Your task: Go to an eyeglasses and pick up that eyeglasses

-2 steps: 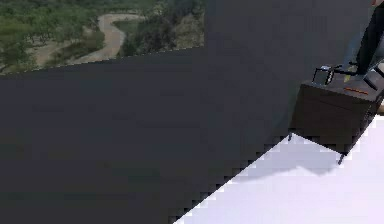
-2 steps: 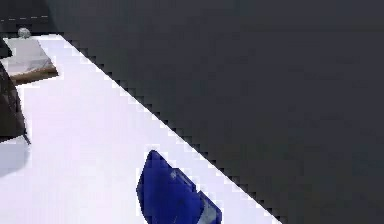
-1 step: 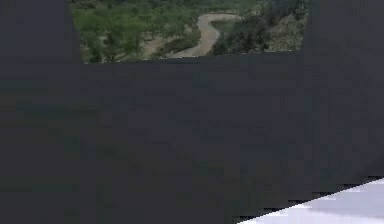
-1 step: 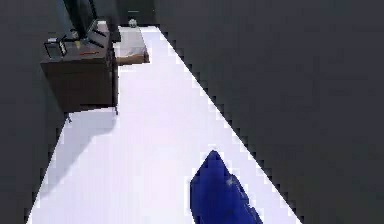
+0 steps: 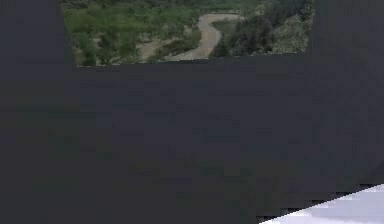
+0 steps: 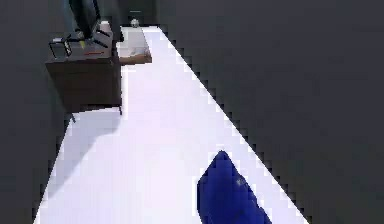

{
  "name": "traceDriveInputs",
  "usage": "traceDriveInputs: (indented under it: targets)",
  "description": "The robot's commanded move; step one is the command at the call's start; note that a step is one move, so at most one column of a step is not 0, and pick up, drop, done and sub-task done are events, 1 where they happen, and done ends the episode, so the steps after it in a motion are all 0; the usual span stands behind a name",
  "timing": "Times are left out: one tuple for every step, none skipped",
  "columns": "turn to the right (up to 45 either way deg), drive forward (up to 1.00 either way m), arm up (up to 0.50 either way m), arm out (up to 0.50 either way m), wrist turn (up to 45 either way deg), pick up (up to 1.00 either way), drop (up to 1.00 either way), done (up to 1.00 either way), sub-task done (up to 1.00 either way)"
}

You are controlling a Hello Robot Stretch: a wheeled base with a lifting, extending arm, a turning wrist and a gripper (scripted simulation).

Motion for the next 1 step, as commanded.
traceDriveInputs:
  targets:
    - [45.0, 0.0, 0.0, 0.0, 0.0, 0.0, 0.0, 0.0, 0.0]
